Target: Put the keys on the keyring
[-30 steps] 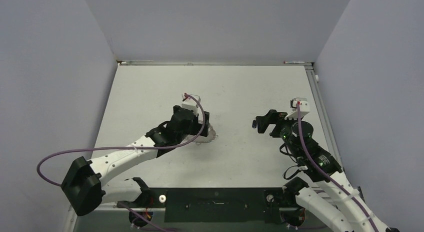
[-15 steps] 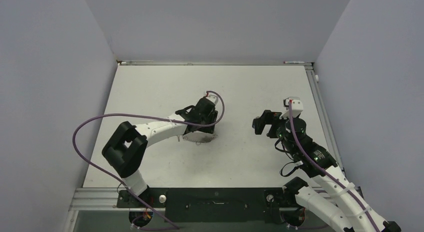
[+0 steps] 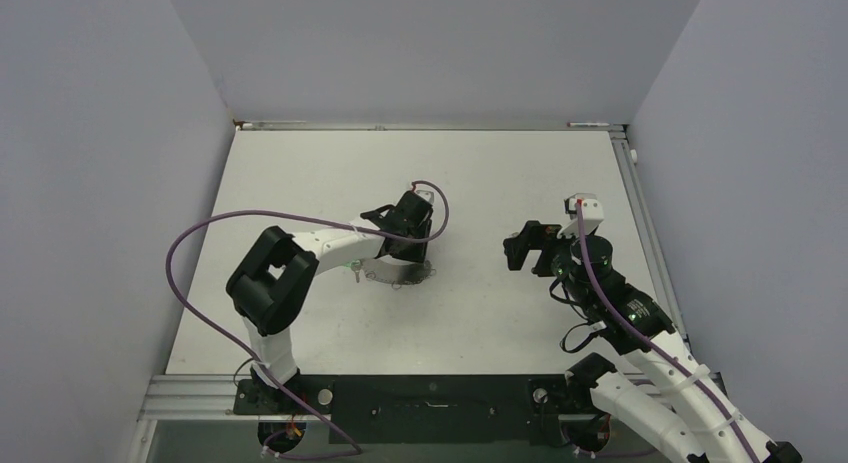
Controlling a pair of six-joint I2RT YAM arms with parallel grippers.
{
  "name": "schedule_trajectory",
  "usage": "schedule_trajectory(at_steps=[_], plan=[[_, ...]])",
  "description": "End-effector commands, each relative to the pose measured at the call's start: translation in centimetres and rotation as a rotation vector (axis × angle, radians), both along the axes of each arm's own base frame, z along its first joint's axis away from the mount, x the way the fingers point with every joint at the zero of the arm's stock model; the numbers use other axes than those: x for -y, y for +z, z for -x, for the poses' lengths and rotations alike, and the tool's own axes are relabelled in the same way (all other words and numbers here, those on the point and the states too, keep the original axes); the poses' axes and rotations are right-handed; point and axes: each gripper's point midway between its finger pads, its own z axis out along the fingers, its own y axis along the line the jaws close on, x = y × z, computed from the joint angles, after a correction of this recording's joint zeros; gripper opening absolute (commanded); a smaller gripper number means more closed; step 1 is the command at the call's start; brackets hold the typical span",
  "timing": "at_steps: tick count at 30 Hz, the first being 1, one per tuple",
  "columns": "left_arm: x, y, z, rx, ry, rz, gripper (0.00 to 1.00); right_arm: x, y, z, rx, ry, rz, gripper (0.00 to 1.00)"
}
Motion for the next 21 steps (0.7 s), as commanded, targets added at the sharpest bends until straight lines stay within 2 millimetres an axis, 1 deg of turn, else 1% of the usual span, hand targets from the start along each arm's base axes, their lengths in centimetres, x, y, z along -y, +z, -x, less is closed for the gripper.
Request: schedule_trajectory(at_steps=[1, 5, 13, 21], plan=[[1.8, 1.2, -1.3, 0.020, 0.015, 0.073, 0.29, -0.7, 1.0, -0.2, 0.031, 0.022, -0.020, 0.96], [2.2, 1.2, -1.5, 0.022, 0.016, 0.094, 0.27, -0.9, 0.9, -0.2, 0.029, 0.031, -0.024, 0.96], [2.3, 0.9, -1.8, 0.023, 0.034, 0.094, 0.23, -1.0, 0.7, -0.2, 0.023, 0.040, -0.021, 0.96], [2.4, 1.4, -2.4, 0.038, 0.049, 0.088, 0.22, -1.4, 0.6, -0.1, 0.020, 0.057, -0.030, 0.97]])
